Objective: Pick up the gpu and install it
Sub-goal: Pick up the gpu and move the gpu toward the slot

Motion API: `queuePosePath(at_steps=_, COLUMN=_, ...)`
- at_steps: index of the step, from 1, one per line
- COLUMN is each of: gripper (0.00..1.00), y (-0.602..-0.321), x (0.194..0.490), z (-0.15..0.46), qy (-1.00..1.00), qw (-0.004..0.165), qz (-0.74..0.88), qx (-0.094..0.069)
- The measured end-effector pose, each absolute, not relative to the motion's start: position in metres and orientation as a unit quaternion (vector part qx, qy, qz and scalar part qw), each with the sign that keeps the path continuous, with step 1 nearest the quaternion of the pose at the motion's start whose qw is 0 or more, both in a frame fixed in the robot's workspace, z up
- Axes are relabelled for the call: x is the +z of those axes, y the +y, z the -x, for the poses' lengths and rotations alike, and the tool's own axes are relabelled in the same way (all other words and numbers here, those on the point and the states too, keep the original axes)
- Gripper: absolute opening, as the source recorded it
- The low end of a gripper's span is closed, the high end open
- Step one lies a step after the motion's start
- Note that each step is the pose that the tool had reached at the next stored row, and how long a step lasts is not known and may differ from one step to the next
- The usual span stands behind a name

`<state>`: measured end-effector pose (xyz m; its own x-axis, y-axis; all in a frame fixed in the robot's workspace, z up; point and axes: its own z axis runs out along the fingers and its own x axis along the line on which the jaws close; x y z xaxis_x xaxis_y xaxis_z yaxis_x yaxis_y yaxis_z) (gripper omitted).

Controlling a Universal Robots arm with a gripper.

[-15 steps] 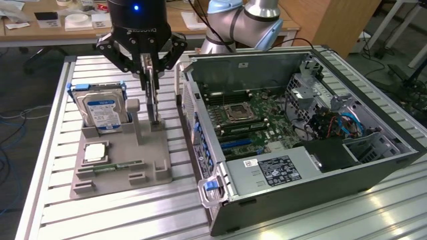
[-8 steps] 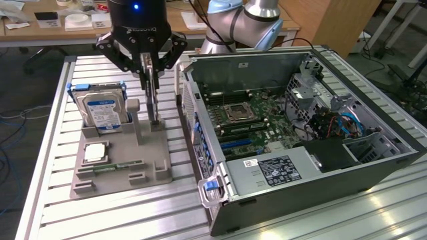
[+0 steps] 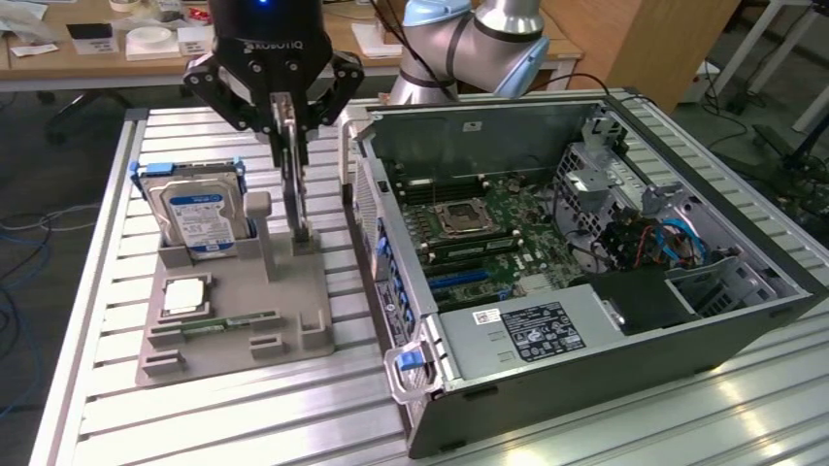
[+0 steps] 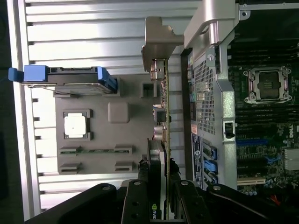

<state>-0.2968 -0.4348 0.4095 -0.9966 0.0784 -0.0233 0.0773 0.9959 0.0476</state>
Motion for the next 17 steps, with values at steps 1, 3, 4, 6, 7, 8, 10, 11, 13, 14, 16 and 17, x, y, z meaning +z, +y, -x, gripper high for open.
queuePosePath(at_steps=1, gripper=0.27, y=-0.435, x=0.411, z=0.297, qy=0.999, qw=0.013, qz=-0.039, qx=0.023)
queuePosePath(at_steps=3, gripper=0.27, y=-0.435, x=0.413, z=0.297, qy=0.999, qw=0.013, qz=-0.039, qx=0.023)
queuePosePath(at_steps=4, gripper=0.27, y=-0.435, x=0.414, z=0.297, qy=0.999, qw=0.013, qz=-0.039, qx=0.023)
queuePosePath(at_steps=6, gripper=0.27, y=-0.435, x=0.417, z=0.297, qy=0.999, qw=0.013, qz=-0.039, qx=0.023)
queuePosePath(at_steps=7, gripper=0.27, y=-0.435, x=0.418, z=0.297, qy=0.999, qw=0.013, qz=-0.039, qx=0.023)
queuePosePath(at_steps=8, gripper=0.27, y=-0.435, x=0.419, z=0.297, qy=0.999, qw=0.013, qz=-0.039, qx=0.023)
queuePosePath(at_steps=10, gripper=0.27, y=-0.435, x=0.421, z=0.297, qy=0.999, qw=0.013, qz=-0.039, qx=0.023)
queuePosePath(at_steps=11, gripper=0.27, y=-0.435, x=0.423, z=0.297, qy=0.999, qw=0.013, qz=-0.039, qx=0.023)
queuePosePath(at_steps=13, gripper=0.27, y=-0.435, x=0.425, z=0.297, qy=0.999, qw=0.013, qz=-0.039, qx=0.023)
queuePosePath(at_steps=14, gripper=0.27, y=-0.435, x=0.426, z=0.297, qy=0.999, qw=0.013, qz=-0.039, qx=0.023)
queuePosePath(at_steps=16, gripper=0.27, y=-0.435, x=0.427, z=0.297, qy=0.999, qw=0.013, qz=-0.039, qx=0.023)
queuePosePath(at_steps=17, gripper=0.27, y=-0.435, x=0.428, z=0.297, qy=0.999, qw=0.013, qz=-0.039, qx=0.023)
